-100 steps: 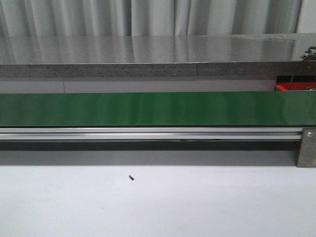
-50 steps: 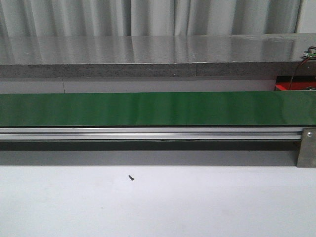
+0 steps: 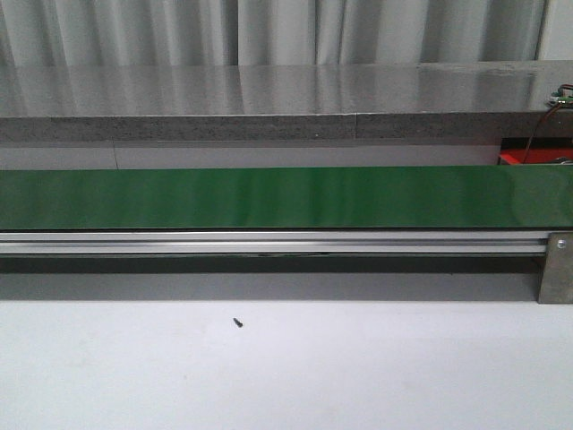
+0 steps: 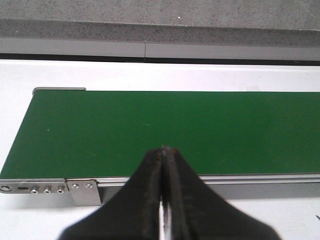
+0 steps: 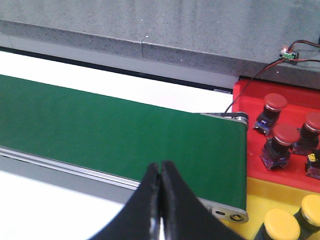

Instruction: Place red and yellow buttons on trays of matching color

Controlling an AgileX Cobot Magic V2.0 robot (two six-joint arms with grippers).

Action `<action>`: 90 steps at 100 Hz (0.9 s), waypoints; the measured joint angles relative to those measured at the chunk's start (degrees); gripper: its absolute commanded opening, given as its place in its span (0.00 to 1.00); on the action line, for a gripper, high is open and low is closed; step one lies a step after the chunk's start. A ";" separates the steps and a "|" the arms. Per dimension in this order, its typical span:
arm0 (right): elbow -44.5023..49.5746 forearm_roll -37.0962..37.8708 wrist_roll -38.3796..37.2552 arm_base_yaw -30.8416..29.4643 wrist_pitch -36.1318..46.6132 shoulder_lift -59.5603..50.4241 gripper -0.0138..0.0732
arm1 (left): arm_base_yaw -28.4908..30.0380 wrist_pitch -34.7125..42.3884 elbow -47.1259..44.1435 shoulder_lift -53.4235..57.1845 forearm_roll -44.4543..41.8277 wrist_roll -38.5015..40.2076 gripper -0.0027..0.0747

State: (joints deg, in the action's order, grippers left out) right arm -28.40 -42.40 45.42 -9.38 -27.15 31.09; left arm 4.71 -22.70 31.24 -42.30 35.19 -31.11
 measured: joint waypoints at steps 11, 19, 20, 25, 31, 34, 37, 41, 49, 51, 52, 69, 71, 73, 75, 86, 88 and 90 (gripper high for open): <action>0.00 0.00 0.00 0.00 -0.24 -0.37 0.08 | 0.00 0.38 0.00 0.00 0.00 0.00 0.01; 0.09 0.00 0.00 0.00 -0.24 -0.37 0.08 | 0.00 0.47 0.00 0.00 0.00 0.00 0.01; 0.09 0.00 0.00 0.00 -0.24 -0.37 0.08 | 0.00 0.47 0.00 0.00 0.00 0.00 0.01; 0.09 0.00 0.00 0.00 -0.24 -0.37 0.08 | 0.00 0.50 0.00 0.00 0.00 0.00 0.01; 0.09 0.00 0.00 0.00 -0.24 -0.37 0.08 | 0.00 0.61 0.00 0.00 0.00 0.00 0.01; 0.09 0.00 0.00 0.00 -0.24 -0.37 0.08 | 0.00 0.61 0.00 0.00 0.00 0.00 0.01; 0.09 0.00 0.00 0.00 -0.24 -0.37 0.08 | 0.00 0.61 0.00 0.00 0.00 0.00 0.01; 0.09 0.00 0.00 0.00 -0.24 -0.37 0.08 | 0.00 0.61 0.00 0.00 0.00 0.00 0.01; 0.09 0.00 0.00 0.00 -0.24 -0.37 0.08 | 0.00 0.61 0.00 0.00 0.00 0.00 0.01; 0.09 0.00 0.00 0.00 -0.24 -0.37 0.08 | 0.00 0.61 0.00 0.00 0.00 0.00 0.01; 0.09 0.00 0.00 0.00 -0.24 -0.37 0.08 | 0.00 0.61 0.00 0.00 0.00 0.00 0.01; 0.09 0.00 0.00 0.00 -0.24 -0.37 0.08 | 0.00 0.61 0.00 0.00 0.00 0.00 0.01; 0.09 0.00 0.00 0.00 -0.24 -0.37 0.08 | 0.00 0.61 0.00 0.00 0.00 0.00 0.01; 0.09 0.00 0.00 0.00 -0.24 -0.37 0.08 | 0.00 0.61 0.00 0.00 0.00 0.00 0.01; 0.09 0.00 0.00 0.00 -0.24 -0.37 0.08 | 0.00 0.61 0.00 0.00 0.00 0.00 0.01; 0.09 0.00 0.00 0.00 -0.24 -0.37 0.08 | 0.00 0.61 0.00 0.00 0.00 0.00 0.01; 0.09 0.00 0.00 0.00 -0.24 -0.37 0.08 | 0.00 0.61 0.00 0.00 0.00 0.00 0.01; 0.09 -0.03 0.00 0.00 -0.24 -0.37 0.08 | 0.00 0.61 0.00 0.00 0.00 0.00 0.01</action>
State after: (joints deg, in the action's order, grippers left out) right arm -28.31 -42.43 45.42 -9.38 -27.39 30.71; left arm 4.71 -22.09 31.24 -42.30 35.19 -31.11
